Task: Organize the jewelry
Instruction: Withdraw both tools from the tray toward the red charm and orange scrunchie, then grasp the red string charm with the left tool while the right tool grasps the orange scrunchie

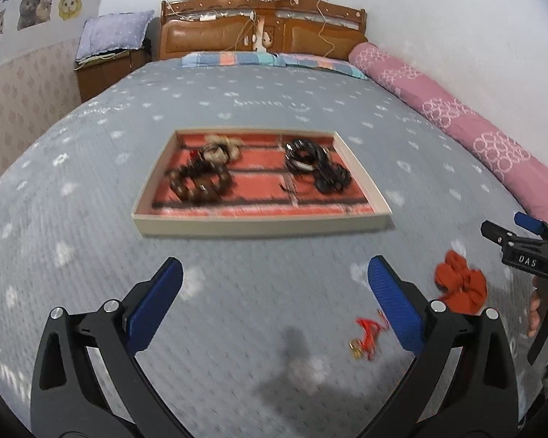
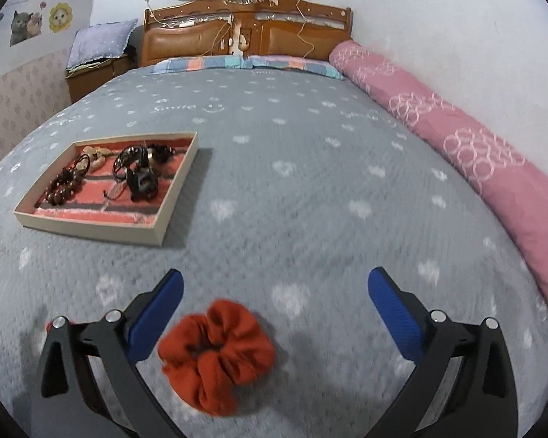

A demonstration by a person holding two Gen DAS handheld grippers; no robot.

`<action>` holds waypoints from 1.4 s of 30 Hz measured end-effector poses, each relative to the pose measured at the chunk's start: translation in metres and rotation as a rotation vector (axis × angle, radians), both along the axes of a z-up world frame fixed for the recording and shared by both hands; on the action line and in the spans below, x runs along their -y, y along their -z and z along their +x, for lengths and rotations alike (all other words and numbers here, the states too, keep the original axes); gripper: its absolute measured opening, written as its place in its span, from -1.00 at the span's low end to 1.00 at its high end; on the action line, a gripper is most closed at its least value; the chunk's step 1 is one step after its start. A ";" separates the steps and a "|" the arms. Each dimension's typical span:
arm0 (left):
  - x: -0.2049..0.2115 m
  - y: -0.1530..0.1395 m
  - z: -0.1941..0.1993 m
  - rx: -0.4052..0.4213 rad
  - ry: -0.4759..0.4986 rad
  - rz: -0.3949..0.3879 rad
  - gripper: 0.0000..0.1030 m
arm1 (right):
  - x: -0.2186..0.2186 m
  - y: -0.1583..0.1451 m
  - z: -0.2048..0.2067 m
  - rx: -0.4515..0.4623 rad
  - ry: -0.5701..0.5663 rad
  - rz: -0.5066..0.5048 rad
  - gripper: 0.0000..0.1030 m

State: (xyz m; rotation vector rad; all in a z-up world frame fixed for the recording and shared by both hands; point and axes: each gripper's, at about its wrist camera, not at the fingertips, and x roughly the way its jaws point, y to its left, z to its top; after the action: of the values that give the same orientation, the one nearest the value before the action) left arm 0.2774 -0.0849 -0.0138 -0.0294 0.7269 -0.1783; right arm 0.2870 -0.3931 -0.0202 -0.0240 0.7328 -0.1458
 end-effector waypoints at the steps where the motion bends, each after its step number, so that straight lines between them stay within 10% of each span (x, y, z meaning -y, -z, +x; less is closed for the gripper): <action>1: 0.003 0.005 -0.004 -0.007 -0.002 0.002 0.90 | 0.003 0.004 -0.004 -0.005 -0.001 0.008 0.92; 27: 0.059 0.070 -0.019 -0.065 0.034 0.060 0.88 | 0.005 0.060 -0.025 -0.037 -0.021 0.063 0.91; 34: 0.067 0.080 -0.010 -0.096 0.091 0.066 0.41 | 0.001 0.073 -0.023 -0.063 -0.023 0.057 0.81; 42: 0.070 0.083 -0.011 -0.110 0.138 0.050 -0.17 | 0.002 0.081 -0.020 -0.093 -0.036 0.100 0.26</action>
State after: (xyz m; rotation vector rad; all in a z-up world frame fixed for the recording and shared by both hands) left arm 0.2665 -0.1553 -0.0963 0.0590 0.8439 -0.2923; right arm 0.2671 -0.3954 -0.1014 0.0519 0.8314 -0.0736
